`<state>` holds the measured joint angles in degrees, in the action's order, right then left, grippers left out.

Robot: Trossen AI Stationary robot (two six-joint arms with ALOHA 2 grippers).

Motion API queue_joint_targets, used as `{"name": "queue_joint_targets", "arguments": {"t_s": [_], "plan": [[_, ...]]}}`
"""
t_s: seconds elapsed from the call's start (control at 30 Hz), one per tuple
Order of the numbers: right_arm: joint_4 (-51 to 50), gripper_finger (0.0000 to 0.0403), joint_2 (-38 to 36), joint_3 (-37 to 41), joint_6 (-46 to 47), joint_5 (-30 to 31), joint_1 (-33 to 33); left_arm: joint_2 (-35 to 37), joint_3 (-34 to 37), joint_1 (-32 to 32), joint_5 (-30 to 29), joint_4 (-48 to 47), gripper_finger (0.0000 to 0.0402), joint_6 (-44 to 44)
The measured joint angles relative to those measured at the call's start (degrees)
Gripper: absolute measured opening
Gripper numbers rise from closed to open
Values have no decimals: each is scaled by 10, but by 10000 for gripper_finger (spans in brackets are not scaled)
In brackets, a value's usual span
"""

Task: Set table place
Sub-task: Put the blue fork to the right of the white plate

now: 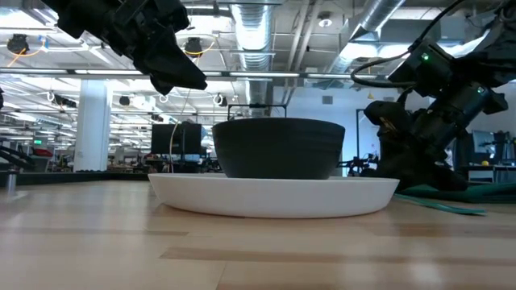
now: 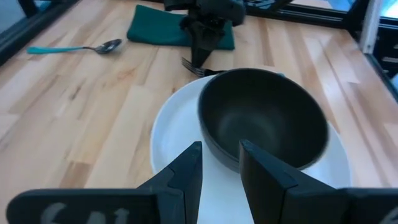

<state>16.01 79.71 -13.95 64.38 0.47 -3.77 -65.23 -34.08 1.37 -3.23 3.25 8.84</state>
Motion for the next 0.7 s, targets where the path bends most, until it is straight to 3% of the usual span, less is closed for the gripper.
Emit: {"name": "queue_joint_targets", "arguments": {"t_s": [0.7], "plan": [[-33,107,0,-18,79,19,52,0,0,20,18,-23,94,3]]}}
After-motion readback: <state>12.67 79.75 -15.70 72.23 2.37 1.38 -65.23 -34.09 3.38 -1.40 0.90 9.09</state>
